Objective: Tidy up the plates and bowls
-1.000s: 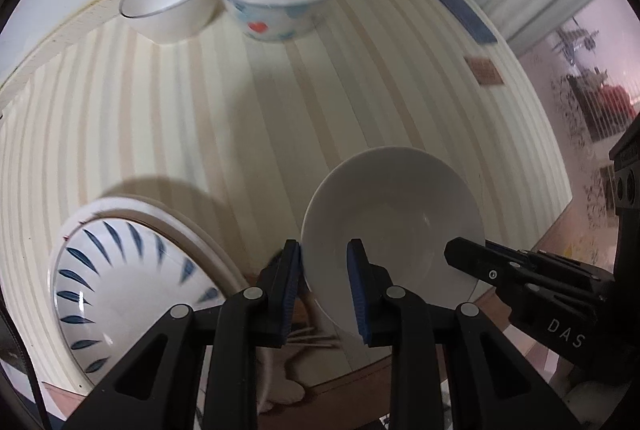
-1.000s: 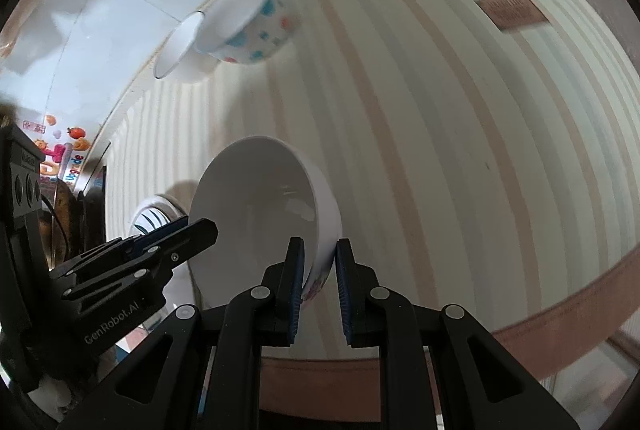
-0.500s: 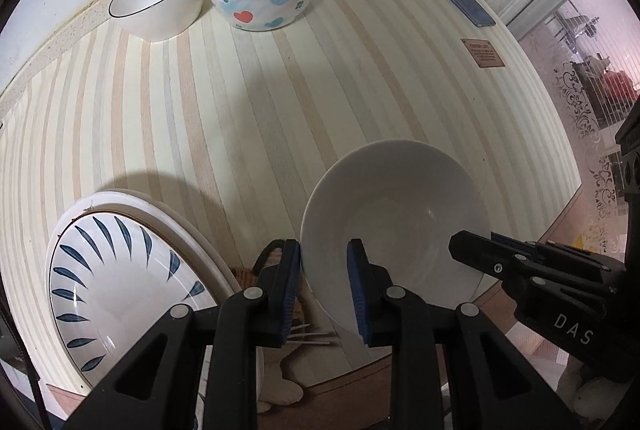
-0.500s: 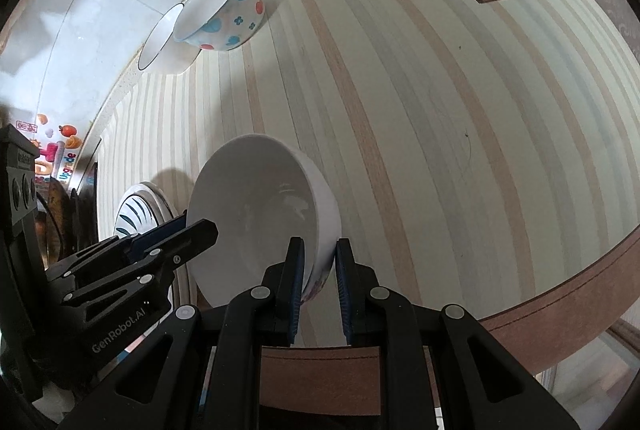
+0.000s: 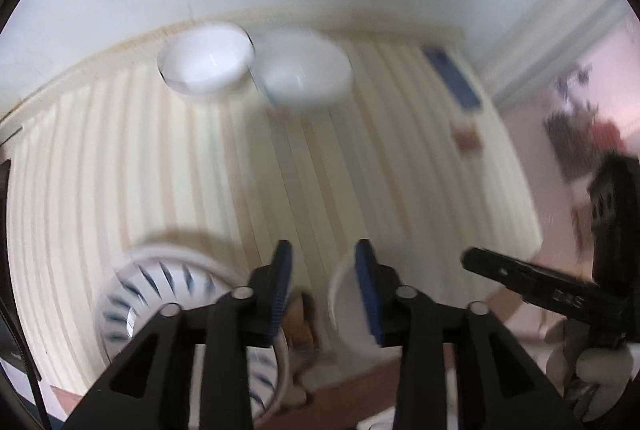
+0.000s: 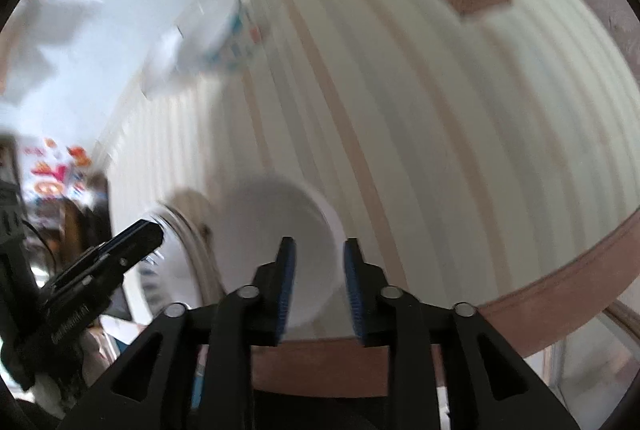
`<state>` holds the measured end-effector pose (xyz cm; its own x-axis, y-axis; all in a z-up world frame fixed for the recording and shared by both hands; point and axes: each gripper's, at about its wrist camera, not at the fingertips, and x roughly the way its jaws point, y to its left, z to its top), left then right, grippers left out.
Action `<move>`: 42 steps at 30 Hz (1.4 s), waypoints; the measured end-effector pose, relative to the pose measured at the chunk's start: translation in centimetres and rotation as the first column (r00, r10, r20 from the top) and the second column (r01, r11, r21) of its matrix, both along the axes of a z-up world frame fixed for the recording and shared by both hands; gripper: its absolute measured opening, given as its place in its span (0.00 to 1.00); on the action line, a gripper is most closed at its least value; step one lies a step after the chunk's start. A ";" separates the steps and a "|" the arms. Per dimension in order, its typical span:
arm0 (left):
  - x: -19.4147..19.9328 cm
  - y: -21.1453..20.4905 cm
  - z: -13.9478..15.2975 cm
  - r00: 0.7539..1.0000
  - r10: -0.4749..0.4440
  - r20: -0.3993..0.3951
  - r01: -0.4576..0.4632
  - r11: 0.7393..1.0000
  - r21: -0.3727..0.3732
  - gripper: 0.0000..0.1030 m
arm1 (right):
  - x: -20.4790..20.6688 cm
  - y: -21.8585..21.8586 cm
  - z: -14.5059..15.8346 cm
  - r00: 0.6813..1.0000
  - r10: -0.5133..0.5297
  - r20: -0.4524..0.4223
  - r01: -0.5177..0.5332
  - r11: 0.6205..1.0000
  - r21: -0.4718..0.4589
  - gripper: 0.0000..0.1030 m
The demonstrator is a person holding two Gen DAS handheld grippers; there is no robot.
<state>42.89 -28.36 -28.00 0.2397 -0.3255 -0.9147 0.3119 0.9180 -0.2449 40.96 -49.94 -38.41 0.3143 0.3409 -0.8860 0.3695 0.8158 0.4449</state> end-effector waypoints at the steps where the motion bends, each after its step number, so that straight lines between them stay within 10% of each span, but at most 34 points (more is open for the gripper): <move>1: 1.5 0.3 0.4 1.000 0.024 0.015 -0.024 1.000 -0.002 0.35 | 0.9 -0.4 1.1 1.000 -0.007 0.031 0.007 1.000 0.005 0.48; 8: 10.8 0.1 -1.9 0.993 0.113 -0.017 -0.113 0.994 0.009 0.36 | 11.1 -0.6 4.5 0.985 0.015 0.172 -0.006 0.999 -0.053 0.50; 19: 15.8 -1.7 -7.1 0.987 0.117 -0.110 -0.111 0.992 0.061 0.36 | 23.0 1.0 -2.1 0.996 0.049 0.079 -0.045 0.998 -0.043 0.50; 23: 16.4 -2.8 -8.4 0.987 0.103 -0.121 -0.093 0.992 0.082 0.36 | 24.1 1.2 -3.8 0.997 0.044 0.062 -0.041 0.998 -0.053 0.49; 30: 17.0 -3.4 -8.8 0.992 0.101 -0.077 -0.093 0.990 0.102 0.21 | 25.4 1.9 -4.8 0.994 0.080 0.070 -0.075 0.994 -0.074 0.13; 42: 14.7 -3.2 -7.2 0.994 0.083 -0.064 -0.077 0.993 0.091 0.21 | 23.5 2.6 -2.7 0.986 0.120 0.114 -0.105 0.986 -0.126 0.12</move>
<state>57.55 -31.55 -35.23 0.1985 -0.2245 -0.9540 0.2218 0.9585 -0.1794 64.49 -47.34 -41.14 0.3872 0.2745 -0.8802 0.2220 0.8988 0.3780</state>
